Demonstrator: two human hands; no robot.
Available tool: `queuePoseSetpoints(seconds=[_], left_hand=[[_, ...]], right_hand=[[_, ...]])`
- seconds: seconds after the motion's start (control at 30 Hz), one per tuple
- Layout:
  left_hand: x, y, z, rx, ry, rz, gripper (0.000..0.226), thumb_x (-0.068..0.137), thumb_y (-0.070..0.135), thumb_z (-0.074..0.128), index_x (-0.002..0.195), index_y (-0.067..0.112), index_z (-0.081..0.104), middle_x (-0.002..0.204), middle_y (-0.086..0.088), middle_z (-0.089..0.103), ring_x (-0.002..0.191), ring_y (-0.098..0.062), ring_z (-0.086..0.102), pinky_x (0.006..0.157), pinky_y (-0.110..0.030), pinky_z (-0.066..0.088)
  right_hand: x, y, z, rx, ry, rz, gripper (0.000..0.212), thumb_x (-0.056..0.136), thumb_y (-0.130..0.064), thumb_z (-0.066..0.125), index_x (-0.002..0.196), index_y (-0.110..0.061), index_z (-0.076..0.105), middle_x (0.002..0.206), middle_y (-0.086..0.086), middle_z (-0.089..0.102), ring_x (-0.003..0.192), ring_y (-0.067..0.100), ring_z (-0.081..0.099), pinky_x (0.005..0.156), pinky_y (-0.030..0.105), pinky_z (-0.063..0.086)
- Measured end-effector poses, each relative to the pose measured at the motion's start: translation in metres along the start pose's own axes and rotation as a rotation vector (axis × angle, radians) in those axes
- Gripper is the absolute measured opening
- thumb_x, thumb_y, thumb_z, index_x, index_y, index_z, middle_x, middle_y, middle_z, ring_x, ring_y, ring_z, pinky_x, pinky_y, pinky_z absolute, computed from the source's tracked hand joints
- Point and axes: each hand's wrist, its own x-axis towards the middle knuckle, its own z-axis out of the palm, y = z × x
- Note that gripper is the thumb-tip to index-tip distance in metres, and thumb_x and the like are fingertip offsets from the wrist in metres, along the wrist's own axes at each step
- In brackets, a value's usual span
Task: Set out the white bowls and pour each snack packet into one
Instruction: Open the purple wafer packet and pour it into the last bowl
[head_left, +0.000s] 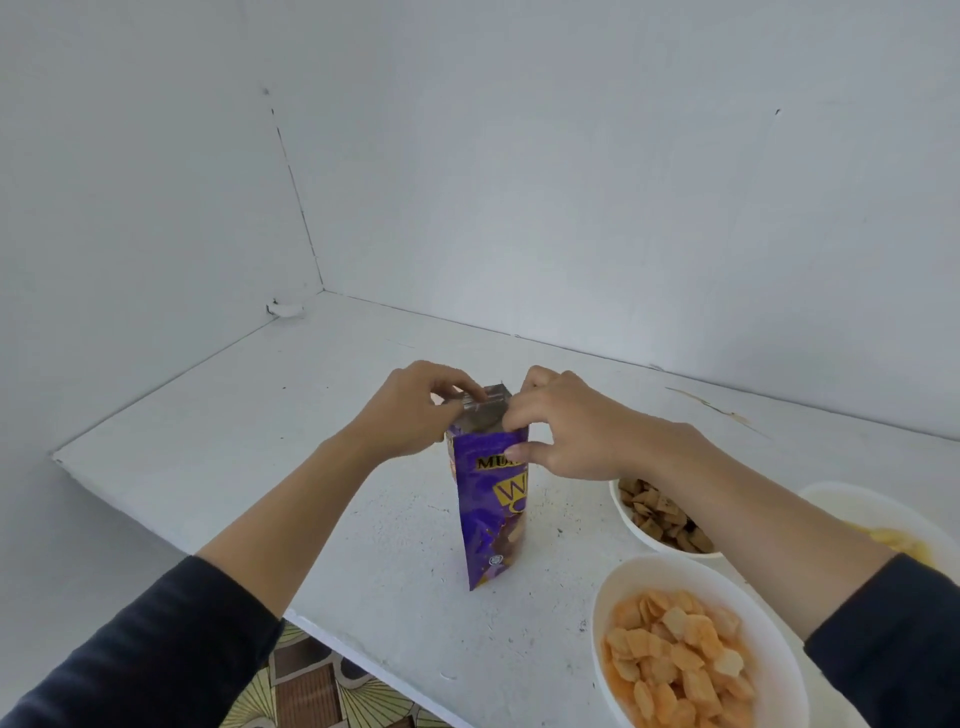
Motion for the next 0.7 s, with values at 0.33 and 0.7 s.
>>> queuePoseSetpoints(seconds=[0.33, 0.7], left_hand=[[-0.022, 0.015, -0.005, -0.542, 0.031, 0.033, 0.031, 0.104, 0.048, 0.044, 0.130, 0.032, 0.051, 0.115, 0.001, 0.073, 0.101, -0.016, 0.071, 0.088, -0.035, 0.056], [-0.021, 0.031, 0.057, -0.709, 0.037, 0.127, 0.049, 0.093, 0.023, 0.071, 0.132, 0.040, 0.047, 0.108, 0.007, 0.070, 0.096, -0.015, 0.075, 0.073, -0.022, 0.059]], right_hand=[[-0.002, -0.010, -0.033, 0.049, 0.520, 0.150, 0.015, 0.096, -0.033, 0.063, 0.088, -0.022, 0.069, 0.074, -0.013, 0.056, 0.092, 0.010, 0.041, 0.096, 0.039, 0.026], [-0.041, -0.004, -0.083, 0.344, 0.998, 0.398, 0.043, 0.088, -0.031, 0.062, 0.063, -0.007, 0.037, 0.055, 0.007, 0.037, 0.060, 0.029, 0.036, 0.058, 0.034, 0.030]])
